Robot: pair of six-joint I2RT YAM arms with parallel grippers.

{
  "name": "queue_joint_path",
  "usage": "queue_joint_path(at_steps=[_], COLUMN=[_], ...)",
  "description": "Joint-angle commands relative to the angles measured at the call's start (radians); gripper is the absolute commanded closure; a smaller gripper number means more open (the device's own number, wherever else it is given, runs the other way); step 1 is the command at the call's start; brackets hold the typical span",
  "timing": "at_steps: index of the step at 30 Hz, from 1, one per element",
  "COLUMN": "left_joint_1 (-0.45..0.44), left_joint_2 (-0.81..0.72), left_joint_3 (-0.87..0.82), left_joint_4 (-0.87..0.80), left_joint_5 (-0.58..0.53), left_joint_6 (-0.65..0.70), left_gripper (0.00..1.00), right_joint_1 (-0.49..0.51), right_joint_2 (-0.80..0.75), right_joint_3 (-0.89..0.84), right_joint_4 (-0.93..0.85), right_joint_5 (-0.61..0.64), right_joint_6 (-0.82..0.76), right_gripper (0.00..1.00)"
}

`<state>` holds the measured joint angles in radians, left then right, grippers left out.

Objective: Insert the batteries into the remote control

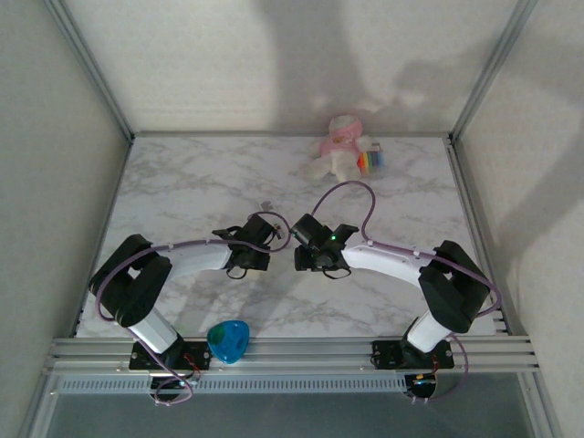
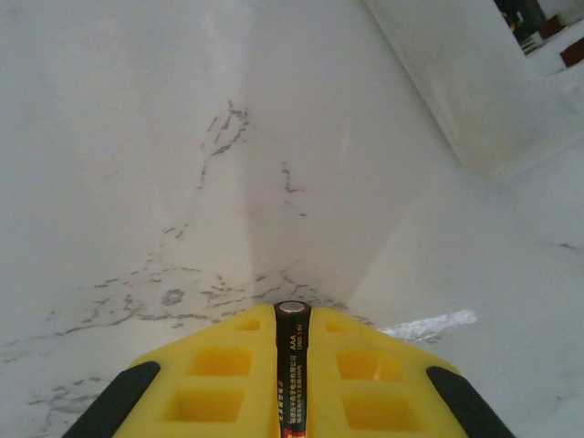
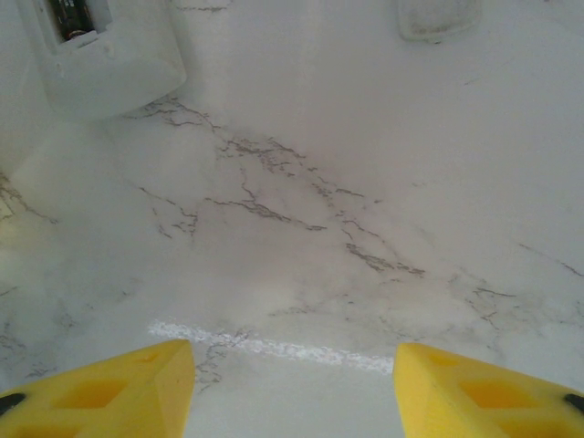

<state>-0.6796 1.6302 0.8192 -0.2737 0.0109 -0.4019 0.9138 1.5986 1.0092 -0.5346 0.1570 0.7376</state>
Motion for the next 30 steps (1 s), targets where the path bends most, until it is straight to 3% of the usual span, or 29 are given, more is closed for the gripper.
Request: queue_joint_path(at_steps=[1, 11, 30], left_joint_1=[-0.04, -0.038, -0.013], left_joint_2=[0.01, -0.07, 0.19], left_joint_3=[-0.022, 0.053, 0.387], left_joint_4=[-0.018, -0.054, -0.088], left_joint_5=[0.151, 0.135, -0.012], left_joint_6=[-0.082, -0.261, -0.61], left_gripper=[1.0, 0.99, 0.99], right_joint_1=[-0.011, -0.078, -0.245], right_joint_2=[-0.025, -0.07, -0.212], right_joint_3=[-0.004, -0.015, -0.087], right_joint_4=[-0.008, -0.004, -0.022], right_joint_5=[0.015, -0.014, -0.09], right_joint_6=[0.005, -0.031, -0.103], right_gripper=[0.4, 0.4, 0.39])
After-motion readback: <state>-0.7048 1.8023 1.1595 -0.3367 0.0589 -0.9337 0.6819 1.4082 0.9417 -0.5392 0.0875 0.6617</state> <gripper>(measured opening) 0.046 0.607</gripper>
